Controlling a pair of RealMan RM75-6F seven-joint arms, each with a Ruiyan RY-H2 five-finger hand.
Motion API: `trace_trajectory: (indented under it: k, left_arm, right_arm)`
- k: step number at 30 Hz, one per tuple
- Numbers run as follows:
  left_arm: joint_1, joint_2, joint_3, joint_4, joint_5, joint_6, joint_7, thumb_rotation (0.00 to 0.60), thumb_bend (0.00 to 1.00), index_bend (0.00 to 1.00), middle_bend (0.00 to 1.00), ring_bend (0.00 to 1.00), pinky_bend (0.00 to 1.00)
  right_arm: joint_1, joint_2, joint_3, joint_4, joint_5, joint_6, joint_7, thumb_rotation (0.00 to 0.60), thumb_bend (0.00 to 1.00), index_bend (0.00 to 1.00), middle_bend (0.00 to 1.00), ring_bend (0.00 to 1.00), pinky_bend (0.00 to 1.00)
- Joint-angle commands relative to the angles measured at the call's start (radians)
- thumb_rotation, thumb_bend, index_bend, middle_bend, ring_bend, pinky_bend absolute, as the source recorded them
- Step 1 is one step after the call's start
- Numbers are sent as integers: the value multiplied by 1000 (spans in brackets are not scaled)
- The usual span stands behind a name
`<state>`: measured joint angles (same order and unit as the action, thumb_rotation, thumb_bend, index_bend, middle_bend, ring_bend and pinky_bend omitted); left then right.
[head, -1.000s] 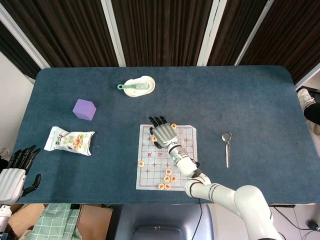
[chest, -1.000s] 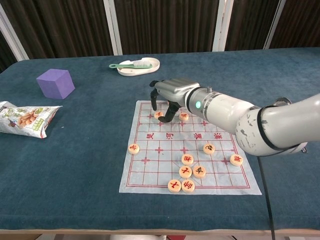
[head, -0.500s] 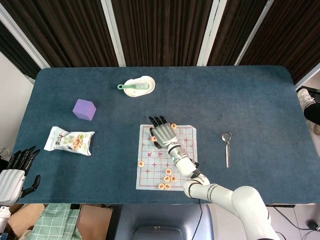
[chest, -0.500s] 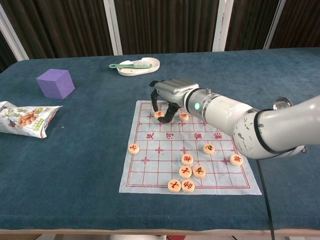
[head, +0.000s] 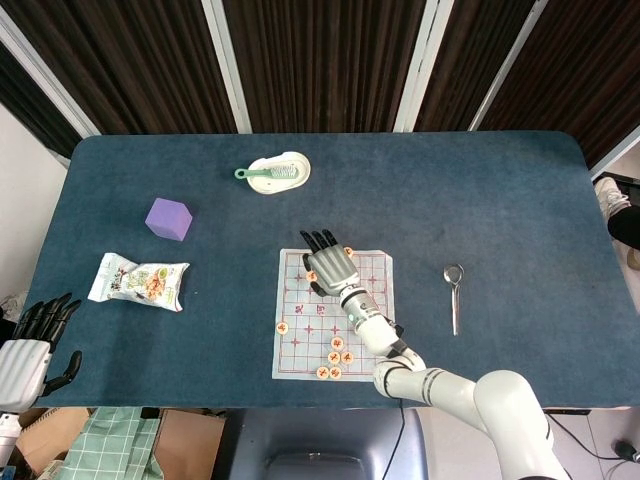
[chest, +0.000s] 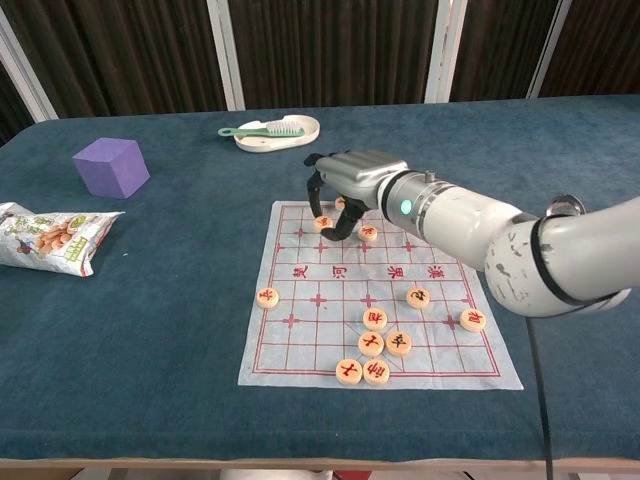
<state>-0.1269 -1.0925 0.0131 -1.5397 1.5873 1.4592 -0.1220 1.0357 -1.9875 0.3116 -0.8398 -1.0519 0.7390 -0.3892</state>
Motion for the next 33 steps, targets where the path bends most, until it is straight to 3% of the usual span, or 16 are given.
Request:
trace_trajectory:
  k: [1, 10, 16, 24, 33]
  left_arm:
    - [2, -1, 1, -1, 3, 3, 0, 600, 481, 0, 0, 0, 0]
    - [5, -1, 9, 0, 21, 14, 1, 600, 480, 0, 0, 0, 0]
    - [6, -4, 13, 1, 30, 17, 4, 600, 480, 0, 0, 0, 0]
    - [6, -3, 14, -2, 31, 20, 2, 600, 481, 0, 0, 0, 0]
    - [4, -2, 17, -2, 34, 15, 1, 600, 481, 0, 0, 0, 0]
  right_arm:
    - [-23, 33, -24, -46, -16, 15, -7, 600, 481, 631, 99, 0, 0]
    - [-100, 135, -123, -227, -101, 89, -47, 600, 480, 631, 99, 0, 0]
    - [-126, 162, -160, -288, -122, 112, -87, 600, 480, 627, 100, 0, 0]
    - [-129, 150, -159, -280, -111, 108, -111, 600, 480, 613, 99, 0, 0]
    - [-130, 150, -152, -284, -102, 98, -113, 600, 481, 496, 101, 0, 0]
